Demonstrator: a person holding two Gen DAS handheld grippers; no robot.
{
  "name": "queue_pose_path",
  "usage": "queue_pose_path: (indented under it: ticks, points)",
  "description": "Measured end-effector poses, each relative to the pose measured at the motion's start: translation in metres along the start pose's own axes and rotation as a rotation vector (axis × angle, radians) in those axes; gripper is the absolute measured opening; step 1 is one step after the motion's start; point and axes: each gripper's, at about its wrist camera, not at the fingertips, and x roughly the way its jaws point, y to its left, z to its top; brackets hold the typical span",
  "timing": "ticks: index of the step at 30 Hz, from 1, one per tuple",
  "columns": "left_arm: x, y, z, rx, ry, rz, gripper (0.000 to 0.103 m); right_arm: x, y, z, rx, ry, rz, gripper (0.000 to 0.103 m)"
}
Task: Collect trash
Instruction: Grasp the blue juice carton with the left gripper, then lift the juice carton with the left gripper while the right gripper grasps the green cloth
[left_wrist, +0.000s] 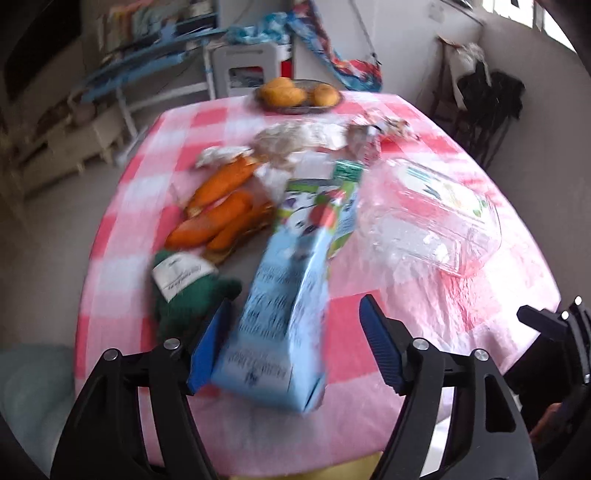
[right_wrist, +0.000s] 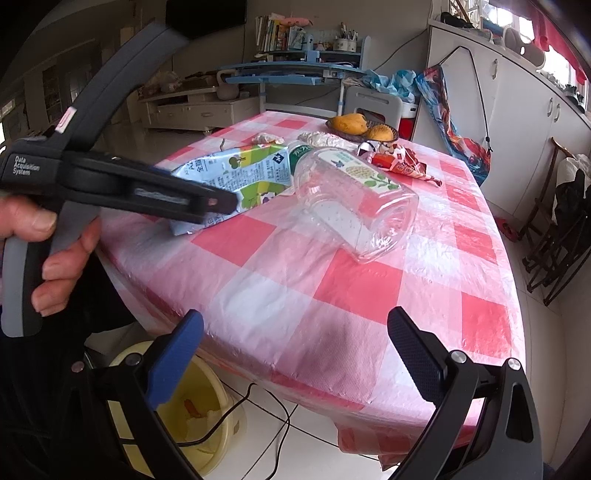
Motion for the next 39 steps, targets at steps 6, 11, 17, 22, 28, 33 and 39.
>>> queue_pose_path:
  ticks: [6,11,17,22,28,33,39]
  points:
    - [-0.027,0.039,-0.019,-0.087,-0.069,-0.081,0.035,0.003,0.007,-0.002,-0.012,0.005,0.003,0.095]
    - [-0.080,0.110,-0.050,-0.268,-0.249,-0.209,0.034,0.005,0.018,-0.001,-0.037,0.002,0.050,0.095]
    - [-0.078,0.165,-0.076,-0.420,-0.259,-0.177,0.030,0.015,0.042,0.011,-0.075,0.002,0.107,0.095]
    - [-0.063,0.158,-0.080,-0.361,-0.164,-0.175,0.029,0.029,0.057,0.033,-0.081,0.001,0.137,0.095]
    - [-0.055,0.162,-0.073,-0.386,-0.121,-0.175,0.061,0.038,0.067,0.048,-0.105,-0.005,0.148,0.095]
    - [-0.024,0.150,-0.057,-0.334,-0.032,-0.131,0.046,0.041,0.068,0.045,-0.106,0.010,0.146,0.095]
    - [-0.059,0.176,-0.071,-0.440,-0.258,-0.333,0.028,0.048,0.065,0.056,-0.101,0.010,0.156,0.095]
